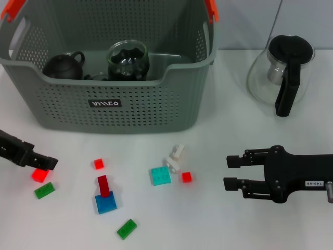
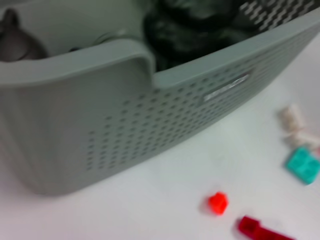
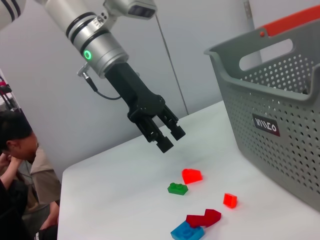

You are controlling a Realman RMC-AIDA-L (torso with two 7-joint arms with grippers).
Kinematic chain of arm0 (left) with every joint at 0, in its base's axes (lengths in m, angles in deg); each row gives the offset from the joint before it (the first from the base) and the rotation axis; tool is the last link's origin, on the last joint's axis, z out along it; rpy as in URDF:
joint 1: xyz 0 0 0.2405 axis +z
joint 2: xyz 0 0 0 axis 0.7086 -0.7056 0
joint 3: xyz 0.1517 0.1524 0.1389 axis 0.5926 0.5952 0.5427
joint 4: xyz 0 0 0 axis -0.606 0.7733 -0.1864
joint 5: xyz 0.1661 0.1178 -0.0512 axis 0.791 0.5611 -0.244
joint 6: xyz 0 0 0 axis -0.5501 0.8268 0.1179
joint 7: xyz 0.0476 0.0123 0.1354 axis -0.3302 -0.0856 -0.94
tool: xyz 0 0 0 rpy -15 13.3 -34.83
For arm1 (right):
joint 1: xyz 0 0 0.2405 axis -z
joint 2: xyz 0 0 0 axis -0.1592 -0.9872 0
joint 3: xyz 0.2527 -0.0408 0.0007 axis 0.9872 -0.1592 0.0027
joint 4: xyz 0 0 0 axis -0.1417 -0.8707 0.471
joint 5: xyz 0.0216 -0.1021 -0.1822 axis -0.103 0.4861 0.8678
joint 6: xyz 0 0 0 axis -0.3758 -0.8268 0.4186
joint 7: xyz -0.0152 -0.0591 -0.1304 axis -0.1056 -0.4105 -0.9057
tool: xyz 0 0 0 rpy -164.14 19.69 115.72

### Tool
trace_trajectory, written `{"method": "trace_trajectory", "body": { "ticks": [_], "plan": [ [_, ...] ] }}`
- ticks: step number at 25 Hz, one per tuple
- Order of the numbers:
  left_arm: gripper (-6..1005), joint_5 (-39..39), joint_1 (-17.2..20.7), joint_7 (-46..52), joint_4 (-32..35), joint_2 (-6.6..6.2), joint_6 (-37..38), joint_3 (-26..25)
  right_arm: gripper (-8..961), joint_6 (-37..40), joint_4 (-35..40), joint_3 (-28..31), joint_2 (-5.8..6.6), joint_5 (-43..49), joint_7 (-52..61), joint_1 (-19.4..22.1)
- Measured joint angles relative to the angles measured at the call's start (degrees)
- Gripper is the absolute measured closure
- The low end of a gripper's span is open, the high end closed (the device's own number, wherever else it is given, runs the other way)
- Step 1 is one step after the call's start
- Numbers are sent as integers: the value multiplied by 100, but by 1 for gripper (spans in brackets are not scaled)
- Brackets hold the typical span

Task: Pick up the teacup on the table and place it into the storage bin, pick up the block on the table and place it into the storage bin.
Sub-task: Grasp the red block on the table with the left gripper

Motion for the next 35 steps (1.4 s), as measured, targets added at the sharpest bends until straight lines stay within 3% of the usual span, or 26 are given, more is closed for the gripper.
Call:
{"method": "trace_trajectory", "body": {
  "ticks": [6, 13, 17, 25, 35],
  "plan": [
    [303, 829, -271, 891, 29, -19, -30, 799, 376, -4, 0, 1, 9, 9, 0, -2],
    [370, 918, -529, 2192, -555, -251, -102, 1810, 376, 20, -16, 28, -6, 142, 0, -3],
    [442, 932, -669, 2433, -921, -320, -247, 1932, 376, 23, -17, 38, -8, 144, 0, -13],
    [467, 941, -833, 2667, -1676, -588, -762, 2087, 376, 24, -17, 21, -8, 144, 0, -19],
    [471, 948, -1010, 2697, -2342, -686, -1168, 2185, 376, 31, -17, 23, -8, 141, 0, -19]
  ]
}}
